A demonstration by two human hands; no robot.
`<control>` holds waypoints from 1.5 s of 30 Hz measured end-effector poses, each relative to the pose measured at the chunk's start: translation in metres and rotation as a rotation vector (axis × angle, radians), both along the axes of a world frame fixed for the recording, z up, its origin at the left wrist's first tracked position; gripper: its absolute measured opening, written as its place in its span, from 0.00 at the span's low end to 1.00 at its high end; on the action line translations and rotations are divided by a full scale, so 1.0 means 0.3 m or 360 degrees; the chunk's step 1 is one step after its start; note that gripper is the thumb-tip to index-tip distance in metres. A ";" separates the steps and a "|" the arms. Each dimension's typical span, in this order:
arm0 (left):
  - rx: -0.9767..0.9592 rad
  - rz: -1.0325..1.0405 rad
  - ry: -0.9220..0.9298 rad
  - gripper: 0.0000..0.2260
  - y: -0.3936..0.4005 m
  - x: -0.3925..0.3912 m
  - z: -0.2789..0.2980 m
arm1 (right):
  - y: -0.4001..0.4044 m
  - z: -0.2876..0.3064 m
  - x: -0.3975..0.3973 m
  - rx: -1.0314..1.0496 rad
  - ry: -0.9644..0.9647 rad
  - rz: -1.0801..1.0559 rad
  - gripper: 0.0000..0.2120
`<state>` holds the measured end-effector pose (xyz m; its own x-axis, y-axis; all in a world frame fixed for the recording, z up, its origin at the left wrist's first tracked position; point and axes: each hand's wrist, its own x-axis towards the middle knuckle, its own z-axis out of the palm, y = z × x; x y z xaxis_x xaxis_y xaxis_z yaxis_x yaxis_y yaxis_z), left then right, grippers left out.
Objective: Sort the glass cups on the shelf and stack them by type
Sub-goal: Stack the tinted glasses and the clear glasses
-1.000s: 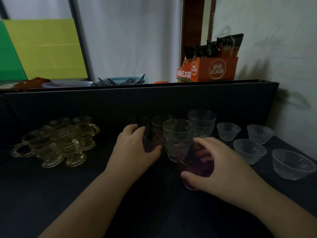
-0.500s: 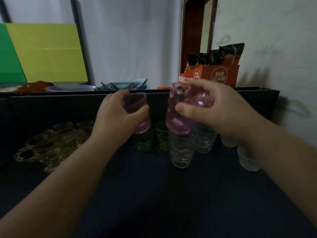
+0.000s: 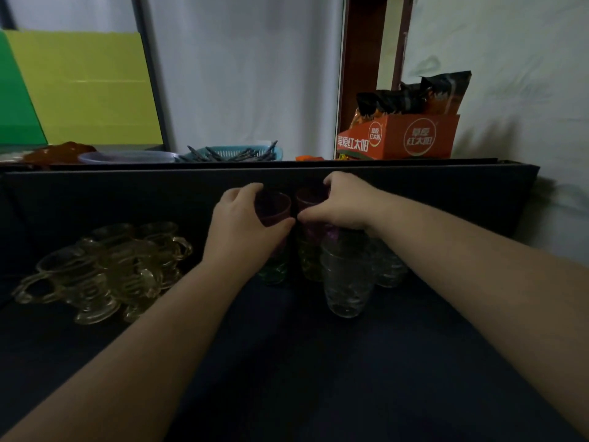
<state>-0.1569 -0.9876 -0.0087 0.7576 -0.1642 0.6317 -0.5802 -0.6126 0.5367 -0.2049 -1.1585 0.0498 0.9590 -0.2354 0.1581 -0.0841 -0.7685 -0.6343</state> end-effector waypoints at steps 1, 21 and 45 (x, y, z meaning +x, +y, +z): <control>0.0019 0.0002 0.0013 0.36 -0.003 0.000 -0.014 | 0.001 -0.009 0.008 0.0002 0.0064 -0.0018 0.28; -0.0433 -0.0147 0.0601 0.48 0.010 -0.005 -0.159 | -0.008 -0.060 -0.209 -0.0213 -0.0098 -0.0142 0.48; -0.0747 -0.0092 0.0392 0.28 -0.007 -0.048 -0.111 | 0.019 -0.322 -0.328 0.0816 -0.0657 -0.0087 0.27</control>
